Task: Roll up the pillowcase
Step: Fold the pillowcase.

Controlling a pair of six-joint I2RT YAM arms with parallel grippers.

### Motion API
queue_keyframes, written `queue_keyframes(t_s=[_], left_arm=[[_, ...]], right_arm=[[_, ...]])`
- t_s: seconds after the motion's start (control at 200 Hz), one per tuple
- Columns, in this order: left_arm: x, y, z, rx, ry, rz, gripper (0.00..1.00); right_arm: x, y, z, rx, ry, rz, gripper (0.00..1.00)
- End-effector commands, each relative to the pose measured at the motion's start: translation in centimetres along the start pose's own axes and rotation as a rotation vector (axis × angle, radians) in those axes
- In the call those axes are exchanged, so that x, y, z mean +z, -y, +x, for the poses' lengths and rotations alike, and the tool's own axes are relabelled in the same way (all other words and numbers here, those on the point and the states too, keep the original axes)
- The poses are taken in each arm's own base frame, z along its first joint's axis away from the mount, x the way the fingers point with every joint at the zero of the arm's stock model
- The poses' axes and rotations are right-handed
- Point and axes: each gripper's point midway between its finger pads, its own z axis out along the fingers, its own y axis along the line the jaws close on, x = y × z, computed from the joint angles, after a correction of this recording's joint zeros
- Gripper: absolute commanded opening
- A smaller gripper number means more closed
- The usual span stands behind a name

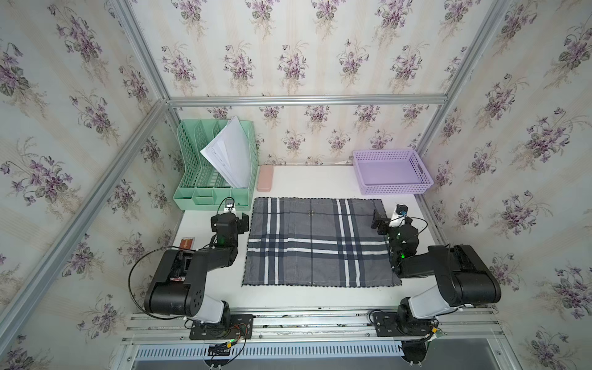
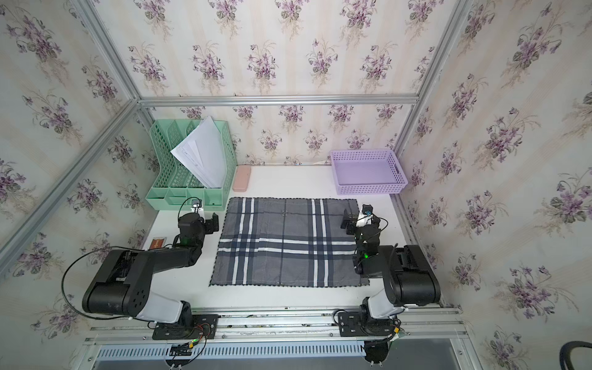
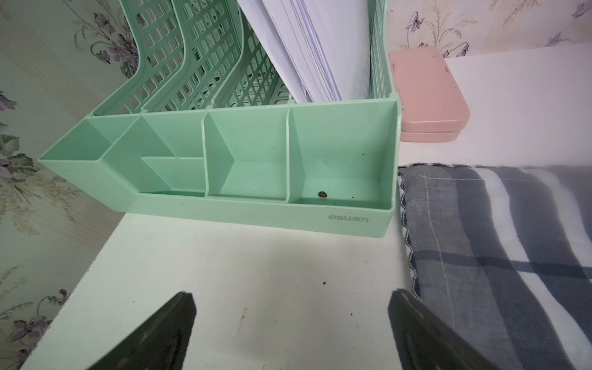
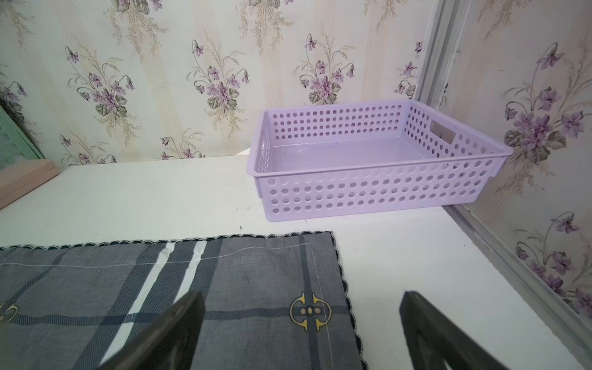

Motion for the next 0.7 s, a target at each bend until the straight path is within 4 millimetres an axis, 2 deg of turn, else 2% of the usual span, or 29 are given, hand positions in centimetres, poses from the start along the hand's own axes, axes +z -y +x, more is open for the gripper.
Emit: queue_keyframes(t_s=[0.0,0.36,0.41,0.494,0.539,0.544,0.594,0.644,0.694], left_arm=[[0.0,-0.1,-0.3,-0.013,0.009,-0.007,0.99],[0.0,-0.2,-0.3,-0.014,0.008,-0.006,0.99],[-0.1,-0.7,-0.5,-0.022,0.007,-0.039,0.99],[-0.6,0.3,-1.1,0.016,0.032,-0.006,0.99],[-1.4,0.2,-2.4,0.047,0.057,-0.047,0.99],[-1.7,0.0,-3.1,0.042,0.072,-0.057,0.99],[-3.6,-0.2,-4.3,0.038,-0.014,-0.063,0.99],[-5.8,-1.1,-6.1,-0.060,-0.088,-0.049,0.99],[-8.4,-1.9,-6.2,-0.190,-0.188,-0.055,0.99]], right_arm=[[0.0,0.0,-0.3,0.005,0.008,0.000,1.00],[0.1,0.0,-0.3,0.005,0.007,-0.001,1.00],[0.0,0.9,-0.8,0.027,0.024,0.054,1.00],[0.3,2.0,-2.1,0.049,-0.003,0.123,1.00],[0.8,2.3,-3.2,0.066,-0.040,0.155,0.97],[0.8,2.4,-3.3,0.072,-0.046,0.164,0.97],[1.0,2.9,-4.8,0.142,-0.108,0.210,0.97],[0.7,2.2,-5.9,0.179,-0.182,0.191,0.92],[-0.4,1.5,-6.4,0.212,-0.238,0.182,0.91]])
